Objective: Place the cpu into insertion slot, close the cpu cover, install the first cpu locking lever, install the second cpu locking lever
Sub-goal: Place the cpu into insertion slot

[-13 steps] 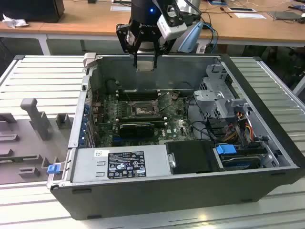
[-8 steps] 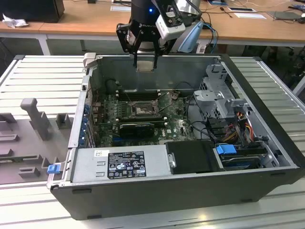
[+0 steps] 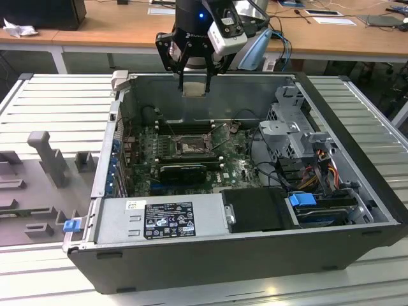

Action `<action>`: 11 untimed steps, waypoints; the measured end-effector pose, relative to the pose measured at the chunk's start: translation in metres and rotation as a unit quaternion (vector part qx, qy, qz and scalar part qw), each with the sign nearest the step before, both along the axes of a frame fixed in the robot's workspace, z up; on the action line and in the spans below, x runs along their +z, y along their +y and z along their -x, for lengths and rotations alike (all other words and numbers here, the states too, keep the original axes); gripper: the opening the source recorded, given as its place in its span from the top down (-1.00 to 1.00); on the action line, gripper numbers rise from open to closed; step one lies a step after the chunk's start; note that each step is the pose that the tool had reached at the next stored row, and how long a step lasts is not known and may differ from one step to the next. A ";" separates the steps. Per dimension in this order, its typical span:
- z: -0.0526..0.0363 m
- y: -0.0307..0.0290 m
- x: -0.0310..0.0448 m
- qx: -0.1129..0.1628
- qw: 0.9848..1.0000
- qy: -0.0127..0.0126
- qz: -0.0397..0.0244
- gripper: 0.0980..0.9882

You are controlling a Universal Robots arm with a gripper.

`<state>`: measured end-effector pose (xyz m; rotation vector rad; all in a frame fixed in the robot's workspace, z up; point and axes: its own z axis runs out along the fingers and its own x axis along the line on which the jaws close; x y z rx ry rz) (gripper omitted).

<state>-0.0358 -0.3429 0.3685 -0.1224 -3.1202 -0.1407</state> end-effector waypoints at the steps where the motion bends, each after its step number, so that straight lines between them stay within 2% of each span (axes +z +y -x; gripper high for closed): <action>1: 0.0000 0.0000 -0.0001 -0.001 1.000 0.000 0.000 0.03; 11: 0.0000 0.0000 -0.0005 -0.028 1.000 0.000 0.000 0.03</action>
